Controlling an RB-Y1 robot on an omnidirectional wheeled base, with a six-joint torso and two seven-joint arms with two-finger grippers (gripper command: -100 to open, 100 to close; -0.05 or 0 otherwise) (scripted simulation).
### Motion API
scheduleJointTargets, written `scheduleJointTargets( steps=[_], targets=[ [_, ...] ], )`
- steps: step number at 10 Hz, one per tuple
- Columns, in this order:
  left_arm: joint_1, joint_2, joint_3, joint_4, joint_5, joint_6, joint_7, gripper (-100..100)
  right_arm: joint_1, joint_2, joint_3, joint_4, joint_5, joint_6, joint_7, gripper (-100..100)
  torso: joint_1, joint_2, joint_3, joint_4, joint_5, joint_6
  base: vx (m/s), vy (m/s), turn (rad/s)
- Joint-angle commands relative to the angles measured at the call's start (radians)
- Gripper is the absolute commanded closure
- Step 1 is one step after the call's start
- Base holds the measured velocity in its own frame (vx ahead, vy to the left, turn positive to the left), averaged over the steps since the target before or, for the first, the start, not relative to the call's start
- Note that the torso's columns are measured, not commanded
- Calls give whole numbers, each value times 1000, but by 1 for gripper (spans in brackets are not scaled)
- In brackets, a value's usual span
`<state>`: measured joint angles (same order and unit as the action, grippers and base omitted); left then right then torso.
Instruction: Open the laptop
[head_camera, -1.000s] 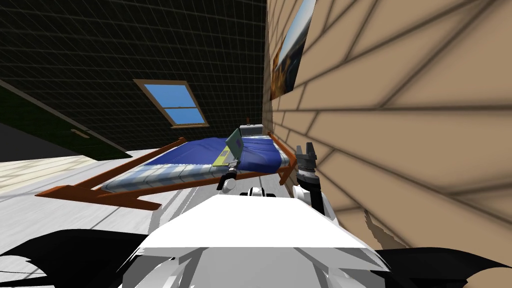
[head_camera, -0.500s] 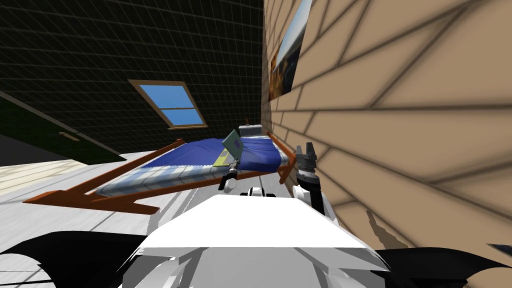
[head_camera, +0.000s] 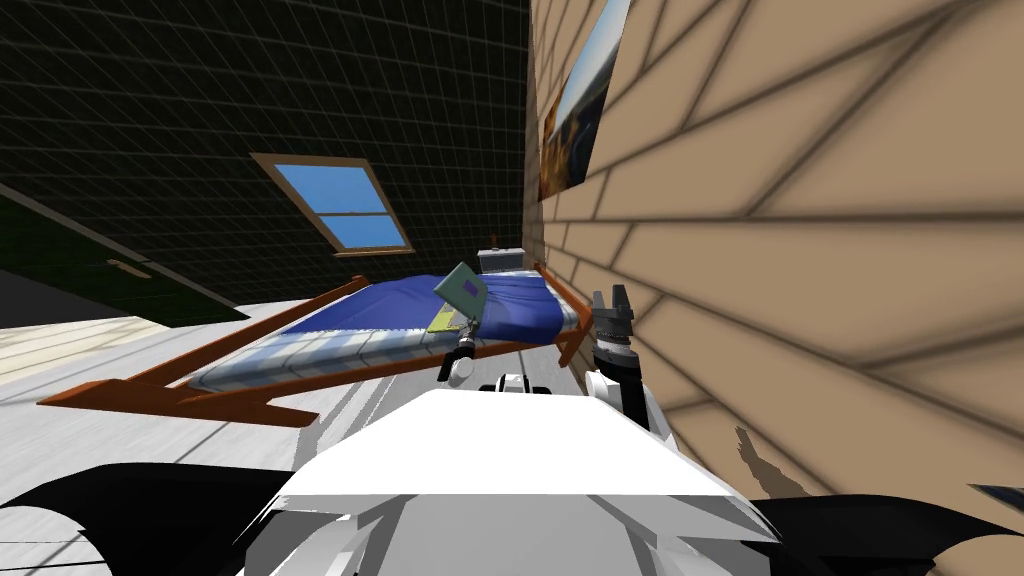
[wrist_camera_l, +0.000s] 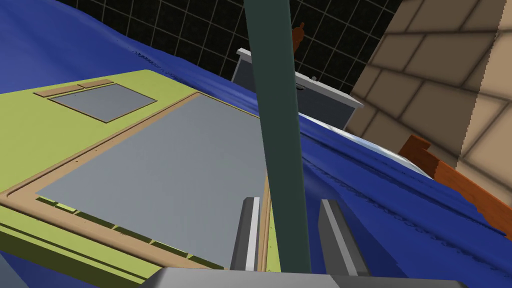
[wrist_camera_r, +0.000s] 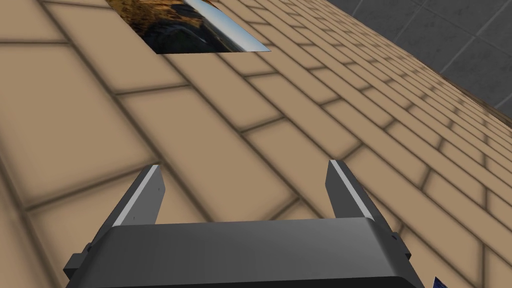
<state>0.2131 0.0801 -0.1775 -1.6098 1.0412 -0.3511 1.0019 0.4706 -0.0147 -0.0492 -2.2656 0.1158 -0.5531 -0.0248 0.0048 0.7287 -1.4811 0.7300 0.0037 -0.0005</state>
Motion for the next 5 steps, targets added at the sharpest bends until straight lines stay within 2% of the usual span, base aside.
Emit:
scheduleJointTargets(
  steps=[1,2,3,4,5],
  targets=[
    [-6,12,-23,51,8,-65,71,100,0,0,0,0,0,0,0,0,-2,0,0,1,-1,3,-11,49,-122],
    [-6,12,-23,51,8,-65,97,100,0,0,0,0,0,0,0,0,-3,-1,0,0,0,4,-12,39,-67],
    [-8,17,-34,76,11,-97,130,100,0,0,0,0,0,0,0,0,-4,-2,-1,0,0,4,-9,32,-113],
    [-8,17,-34,76,11,-97,145,100,0,0,0,0,0,0,0,0,-5,-3,-1,-1,0,5,-5,24,-49],
    [-11,23,-46,102,15,-129,185,100,0,0,0,0,0,0,0,0,-5,-3,-1,-2,0,4,-2,25,-73]
  ],
)
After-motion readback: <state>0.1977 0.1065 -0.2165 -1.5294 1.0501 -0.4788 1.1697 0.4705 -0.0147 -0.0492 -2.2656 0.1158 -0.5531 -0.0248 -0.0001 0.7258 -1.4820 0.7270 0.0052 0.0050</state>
